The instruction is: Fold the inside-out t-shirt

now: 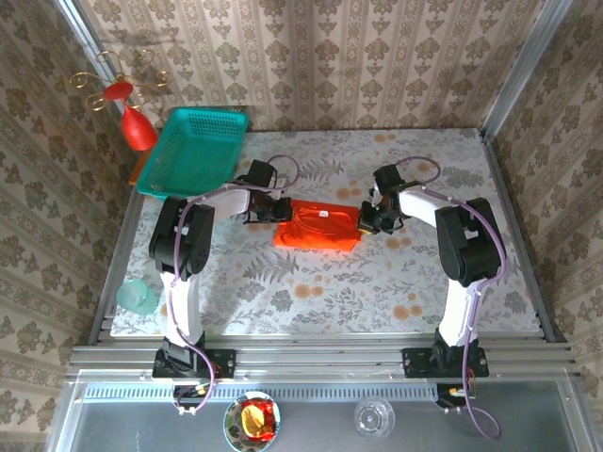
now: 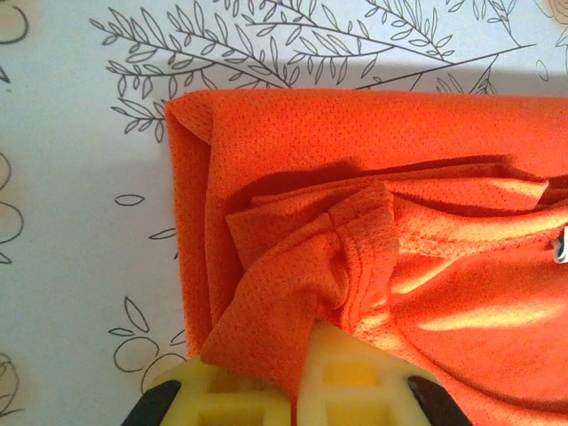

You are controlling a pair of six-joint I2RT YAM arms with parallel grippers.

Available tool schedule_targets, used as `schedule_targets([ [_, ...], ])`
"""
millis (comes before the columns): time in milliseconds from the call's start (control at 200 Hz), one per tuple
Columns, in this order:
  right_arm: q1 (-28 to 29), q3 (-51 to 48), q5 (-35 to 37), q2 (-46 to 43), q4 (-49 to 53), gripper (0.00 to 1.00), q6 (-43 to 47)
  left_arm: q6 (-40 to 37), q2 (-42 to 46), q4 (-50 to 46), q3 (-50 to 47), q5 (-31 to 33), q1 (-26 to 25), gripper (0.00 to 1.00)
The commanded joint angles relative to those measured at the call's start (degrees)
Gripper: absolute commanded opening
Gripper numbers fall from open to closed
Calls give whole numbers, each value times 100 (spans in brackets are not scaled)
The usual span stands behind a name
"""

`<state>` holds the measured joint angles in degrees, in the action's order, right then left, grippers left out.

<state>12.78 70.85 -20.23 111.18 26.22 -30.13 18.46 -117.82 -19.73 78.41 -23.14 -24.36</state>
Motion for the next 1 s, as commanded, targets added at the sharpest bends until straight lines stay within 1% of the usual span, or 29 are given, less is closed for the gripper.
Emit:
schedule_targets([
  [0,-73,77,-8,-189,98,2,124,100,-170,-260,-181,247,81,0],
  [65,-70,100,-124,-348,186,7,169,178,-12,-122,-380,196,64,2],
  [105,-70,121,-160,-469,293,13,206,236,104,-54,-511,187,50,5],
  [175,-59,131,-86,-743,593,25,256,342,320,19,-724,219,38,14],
  [235,-45,102,64,-1054,869,30,286,456,505,103,-953,237,11,20],
  [305,-11,16,282,-1455,1161,33,284,588,751,213,-1273,231,-33,27],
  [340,13,-60,376,-1671,1279,34,256,663,902,271,-1443,253,-47,29],
  [430,146,-381,445,-2226,1334,36,40,861,1504,559,-1980,493,-60,36],
  [480,317,-575,386,-2483,1226,37,-113,920,1823,594,-2130,593,-45,41],
  [550,644,-806,265,-2656,1026,37,-336,880,2116,382,-2081,689,-30,46],
  [605,920,-900,83,-2611,816,38,-483,787,2216,154,-1912,731,-34,50],
  [725,1421,-853,-103,-2214,481,38,-756,441,2122,-492,-1348,965,-25,53],
  [785,1604,-798,-121,-1986,151,37,-880,261,2011,-706,-1081,1073,18,54],
  [880,1791,-634,-203,-1564,-164,37,-976,-68,1648,-938,-598,761,162,56],
  [995,1825,-407,-297,-1016,-415,36,-1026,-540,1014,-1422,160,416,302,55],
])
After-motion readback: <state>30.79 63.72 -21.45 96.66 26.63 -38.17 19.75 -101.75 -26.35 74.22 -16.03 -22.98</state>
